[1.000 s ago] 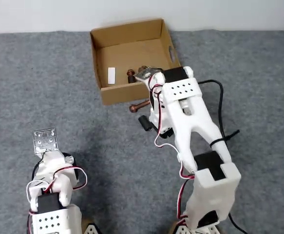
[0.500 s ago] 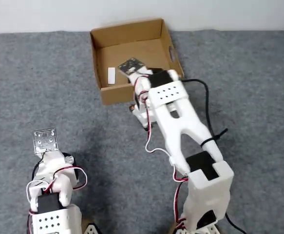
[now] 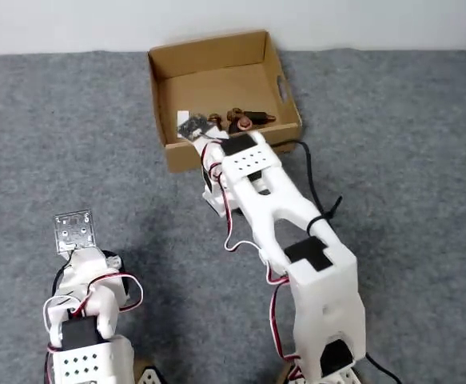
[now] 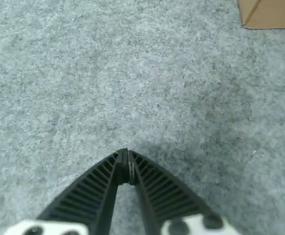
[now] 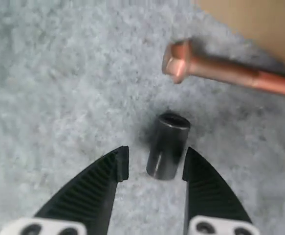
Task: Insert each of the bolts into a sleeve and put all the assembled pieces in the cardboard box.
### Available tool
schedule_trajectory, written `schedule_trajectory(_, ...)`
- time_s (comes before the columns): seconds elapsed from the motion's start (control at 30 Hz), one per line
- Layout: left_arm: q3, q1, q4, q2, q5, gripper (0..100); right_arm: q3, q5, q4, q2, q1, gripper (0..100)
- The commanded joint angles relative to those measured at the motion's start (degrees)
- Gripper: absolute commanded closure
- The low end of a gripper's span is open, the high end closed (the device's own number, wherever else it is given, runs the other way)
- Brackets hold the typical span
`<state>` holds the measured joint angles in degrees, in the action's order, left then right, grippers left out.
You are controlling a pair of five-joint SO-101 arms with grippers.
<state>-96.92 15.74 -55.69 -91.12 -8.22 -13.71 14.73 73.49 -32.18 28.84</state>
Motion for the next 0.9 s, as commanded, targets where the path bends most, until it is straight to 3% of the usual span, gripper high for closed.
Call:
schedule_trajectory(0.0,0.4,0.4,1.6,-0.3,-0.4,99,-0.9,-0.2,-1.1,-2.1,-0.1,83.8)
schedule_trajectory(0.07,0.4,0.4,1.6,-0.3,-0.4,99,-0.9,-0.4,-1.0,-4.1,-0.1,86.3)
schedule_trajectory(0.17,0.4,0.4,1.6,-0.3,-0.3,99,-1.4,-0.4,-0.1,-5.0,-0.1,99.6)
schedule_trajectory(0.57,0.4,0.4,1.6,-0.3,-0.2,99,-12.4,-3.7,28.8,11.0,0.0,99.0)
schedule_trajectory(0.87,0.4,0.4,1.6,-0.3,-0.2,99,6.5,-17.3,29.2,38.9,-1.3,99.0)
